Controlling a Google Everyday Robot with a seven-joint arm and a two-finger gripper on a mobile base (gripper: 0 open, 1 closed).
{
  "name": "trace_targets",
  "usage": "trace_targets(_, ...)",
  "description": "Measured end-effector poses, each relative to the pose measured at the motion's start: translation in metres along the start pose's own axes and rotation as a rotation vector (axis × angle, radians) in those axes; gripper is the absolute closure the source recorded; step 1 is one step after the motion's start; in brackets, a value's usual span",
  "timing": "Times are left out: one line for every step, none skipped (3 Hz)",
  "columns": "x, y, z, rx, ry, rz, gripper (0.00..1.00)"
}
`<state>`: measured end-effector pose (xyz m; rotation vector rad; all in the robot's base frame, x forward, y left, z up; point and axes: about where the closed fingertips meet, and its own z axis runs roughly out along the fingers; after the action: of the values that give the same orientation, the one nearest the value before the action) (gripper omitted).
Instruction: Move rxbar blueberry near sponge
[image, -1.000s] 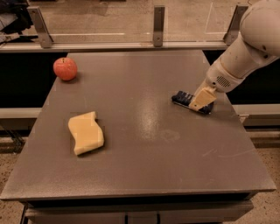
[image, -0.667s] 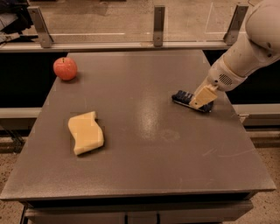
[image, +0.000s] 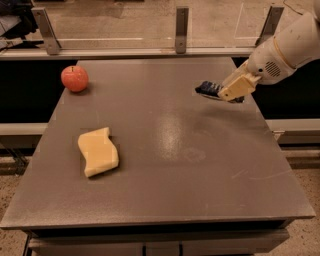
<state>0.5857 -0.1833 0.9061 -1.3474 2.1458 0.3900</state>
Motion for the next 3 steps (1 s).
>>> trace_targets(-0.039,0.021,0.004,-0.038,-0.056,-0.091,1.00)
trace_targets(-0.076,0.070,0.026,-0.167,-0.085,-0.247,1.00)
trace_targets(-0.094,0.101,0.035,-0.249,-0.109,-0.340,1.00)
